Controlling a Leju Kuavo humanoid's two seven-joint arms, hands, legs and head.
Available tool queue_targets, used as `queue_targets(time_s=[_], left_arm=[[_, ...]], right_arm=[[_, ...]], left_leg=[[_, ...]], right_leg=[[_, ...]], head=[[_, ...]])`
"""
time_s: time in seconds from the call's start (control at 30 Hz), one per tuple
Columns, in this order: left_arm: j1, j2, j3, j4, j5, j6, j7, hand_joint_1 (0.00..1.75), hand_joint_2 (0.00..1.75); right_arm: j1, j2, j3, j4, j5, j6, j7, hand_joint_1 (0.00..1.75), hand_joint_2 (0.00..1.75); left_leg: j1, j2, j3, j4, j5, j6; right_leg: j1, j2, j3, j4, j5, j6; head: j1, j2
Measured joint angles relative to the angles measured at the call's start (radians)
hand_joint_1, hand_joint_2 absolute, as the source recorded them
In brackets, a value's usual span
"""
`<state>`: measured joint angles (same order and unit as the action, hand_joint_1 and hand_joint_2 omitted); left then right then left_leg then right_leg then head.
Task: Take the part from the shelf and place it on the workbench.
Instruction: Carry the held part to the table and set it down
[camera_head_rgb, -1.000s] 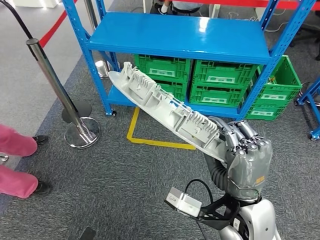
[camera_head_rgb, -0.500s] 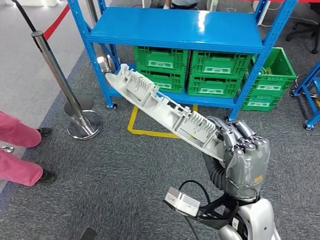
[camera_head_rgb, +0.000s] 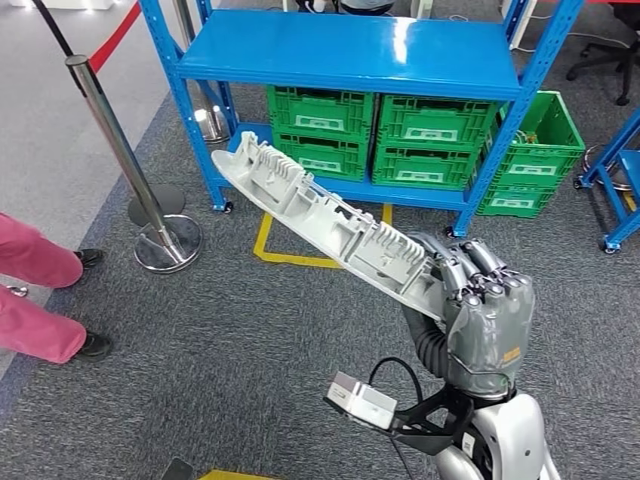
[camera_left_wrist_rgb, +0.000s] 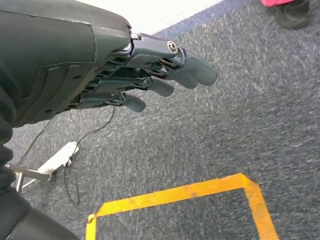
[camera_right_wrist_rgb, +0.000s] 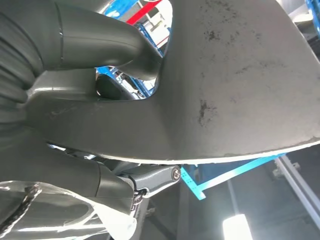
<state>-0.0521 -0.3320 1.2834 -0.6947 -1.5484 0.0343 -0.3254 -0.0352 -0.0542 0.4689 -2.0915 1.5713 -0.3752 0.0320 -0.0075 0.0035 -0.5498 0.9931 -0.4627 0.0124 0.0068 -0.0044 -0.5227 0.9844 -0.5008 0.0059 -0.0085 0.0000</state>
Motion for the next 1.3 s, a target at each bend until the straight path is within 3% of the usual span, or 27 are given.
queue_targets(time_s=[0.13,0.47,1.0,1.13,1.2,1.3], left_arm=[[0.0,-0.005,0.001,0.0,0.0,-0.008,-0.001,0.0,1.75],[0.0,-0.007,0.001,-0.002,0.007,-0.028,-0.003,0.0,1.75],[0.0,-0.003,-0.004,-0.011,0.02,-0.044,-0.001,0.0,1.75],[0.0,-0.001,-0.004,-0.011,0.02,-0.043,0.001,0.0,1.75],[-0.001,-0.002,-0.005,-0.011,0.02,-0.041,0.001,0.0,1.75],[-0.001,-0.002,-0.006,-0.011,0.02,-0.04,0.002,0.0,1.75]], right_arm=[[-0.006,0.0,0.001,-0.001,0.0,0.005,-0.001,1.75,1.75],[-0.001,0.0,0.004,0.0,0.0,0.004,-0.01,1.75,1.75],[-0.016,0.0,0.009,0.001,0.0,0.022,-0.008,1.75,1.75],[-0.022,0.001,0.01,0.001,0.0,0.025,-0.006,1.75,1.75],[-0.025,0.001,0.011,0.001,0.0,0.025,-0.004,1.75,1.75],[-0.028,0.001,0.012,0.002,0.0,0.025,-0.003,1.75,1.75]], left_leg=[[0.003,-0.002,-0.002,-0.016,0.009,-0.01],[-0.006,-0.002,-0.015,-0.012,0.019,0.007],[-0.005,-0.002,-0.022,-0.012,0.026,0.004],[-0.007,-0.002,-0.023,-0.014,0.036,0.02],[0.0,0.0,-0.024,-0.032,0.053,0.028],[0.004,0.002,-0.04,-0.037,0.066,0.031]], right_leg=[[0.002,0.001,-0.004,-0.013,0.008,-0.028],[-0.007,0.002,-0.012,-0.015,0.026,0.001],[-0.007,0.002,-0.022,-0.01,0.029,0.005],[-0.01,0.001,-0.022,-0.015,0.037,0.022],[-0.009,0.002,-0.039,0.015,0.004,0.027],[-0.016,0.004,-0.108,0.191,-0.108,0.036]], head=[[0.01,0.0],[0.009,0.0],[0.009,0.0],[0.009,0.0],[0.011,0.0],[0.014,0.0]])
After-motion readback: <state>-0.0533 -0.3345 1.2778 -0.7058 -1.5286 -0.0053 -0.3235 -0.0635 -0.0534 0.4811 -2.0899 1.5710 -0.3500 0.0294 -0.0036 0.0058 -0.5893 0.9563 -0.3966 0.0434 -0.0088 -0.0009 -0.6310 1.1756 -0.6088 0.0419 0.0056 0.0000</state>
